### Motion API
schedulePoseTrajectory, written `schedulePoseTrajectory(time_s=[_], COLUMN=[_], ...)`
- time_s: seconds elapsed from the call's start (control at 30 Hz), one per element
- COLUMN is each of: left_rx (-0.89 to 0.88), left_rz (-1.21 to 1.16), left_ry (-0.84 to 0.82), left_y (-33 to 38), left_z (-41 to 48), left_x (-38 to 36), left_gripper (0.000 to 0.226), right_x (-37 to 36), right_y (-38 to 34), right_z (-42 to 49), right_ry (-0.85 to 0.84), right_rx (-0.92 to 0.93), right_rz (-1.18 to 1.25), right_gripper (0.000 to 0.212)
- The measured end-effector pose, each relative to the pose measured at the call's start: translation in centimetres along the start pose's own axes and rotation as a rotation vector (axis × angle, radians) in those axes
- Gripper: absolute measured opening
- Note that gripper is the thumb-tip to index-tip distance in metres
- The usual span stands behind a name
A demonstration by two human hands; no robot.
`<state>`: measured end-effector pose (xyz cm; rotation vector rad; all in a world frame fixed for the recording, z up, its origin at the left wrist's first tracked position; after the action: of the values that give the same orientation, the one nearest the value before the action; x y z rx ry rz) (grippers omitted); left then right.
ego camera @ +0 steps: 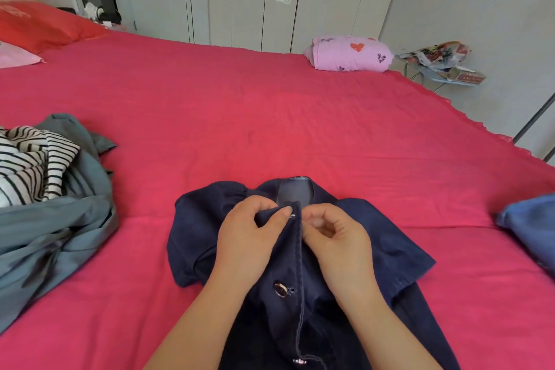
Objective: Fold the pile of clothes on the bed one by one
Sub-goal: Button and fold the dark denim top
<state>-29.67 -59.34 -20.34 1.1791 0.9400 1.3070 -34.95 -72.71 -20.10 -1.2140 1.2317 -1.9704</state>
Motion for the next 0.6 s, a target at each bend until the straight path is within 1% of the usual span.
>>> schedulePoseTrajectory(time_s=[0.07, 0.1, 0.13, 0.17, 0.2, 0.23, 0.27, 0.3, 0.4, 0.5, 0.6], left_rx=[-0.088, -0.160, -0.237, -0.317, -0.374, -0.409, -0.431, -0.442, -0.415, -0.356, -0.330], left_rz=[0.030, 0.067, 0.108, 0.150, 0.193, 0.238, 0.276, 0.293, 0.260, 0.259, 0.303], left_ry=[0.054, 0.083, 0.091, 0.084, 0.060, 0.030, -0.004, -0.043, -0.103, -0.163, -0.184], left_y=[0.7, 1.0, 1.5, 2.0, 2.3, 2.4, 2.4, 2.3, 2.9, 3.2, 3.2], left_z=[-0.1, -0.2, -0.3, -0.3, -0.3, -0.2, -0.2, -0.1, 0.3, 1.0, 1.4], left_x=[0.2, 0.3, 0.3, 0.2, -0.1, -0.4, -0.7, -0.9, -1.1, -1.3, -1.5], left_gripper=[0.022, 0.029, 0.030, 0.024, 0.012, 0.007, 0.015, 0.019, 0.010, 0.007, 0.005], right_x=[0.0, 0.0, -0.1, -0.2, -0.3, -0.3, -0.4, -0.4, -0.7, -1.1, -1.4], right_y=[0.1, 0.1, 0.1, 0.1, 0.3, 0.5, 0.8, 0.9, 1.2, 1.0, 0.9], right_z=[0.0, 0.0, 0.0, 0.0, 0.0, 0.1, 0.2, 0.3, 0.3, 0.3, 0.5], right_ry=[0.006, -0.001, -0.011, -0.022, -0.031, -0.039, -0.044, -0.047, -0.063, -0.138, -0.229], right_rx=[-0.008, -0.014, -0.020, -0.027, -0.040, -0.062, -0.089, -0.121, -0.204, -0.289, -0.336], right_rz=[0.003, 0.013, 0.024, 0.040, 0.062, 0.095, 0.136, 0.186, 0.348, 0.540, 0.690], right_gripper=[0.020, 0.019, 0.019, 0.019, 0.019, 0.018, 0.017, 0.015, 0.011, 0.012, 0.021])
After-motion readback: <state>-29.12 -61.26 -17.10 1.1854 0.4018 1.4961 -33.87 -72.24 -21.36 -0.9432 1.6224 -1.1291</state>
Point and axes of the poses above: each hand's wrist, its own z-axis towards the middle knuckle, its own x-axis out of the back of the hand, y = z × x, the point moved 6 cm from there along z, towards the middle knuckle, and after that the axes turned 11 degrees about -z, right-handed, at the moved point
